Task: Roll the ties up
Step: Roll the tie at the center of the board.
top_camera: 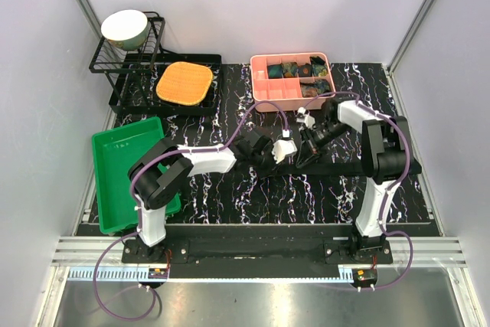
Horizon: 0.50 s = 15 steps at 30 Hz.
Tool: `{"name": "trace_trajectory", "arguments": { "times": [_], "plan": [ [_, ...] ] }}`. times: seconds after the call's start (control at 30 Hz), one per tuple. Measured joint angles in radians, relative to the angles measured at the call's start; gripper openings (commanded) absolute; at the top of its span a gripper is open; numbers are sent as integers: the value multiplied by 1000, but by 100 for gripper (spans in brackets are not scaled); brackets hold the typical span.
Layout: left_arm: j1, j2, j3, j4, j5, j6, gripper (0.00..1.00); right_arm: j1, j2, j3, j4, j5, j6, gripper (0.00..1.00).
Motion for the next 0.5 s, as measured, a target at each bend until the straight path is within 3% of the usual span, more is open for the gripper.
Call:
{"name": "trace_trajectory", "arguments": {
  "times": [0.5],
  "plan": [
    [2, 0, 2, -3, 2, 0, 0, 63, 108, -84, 259, 46, 235, 3]
  ]
}}
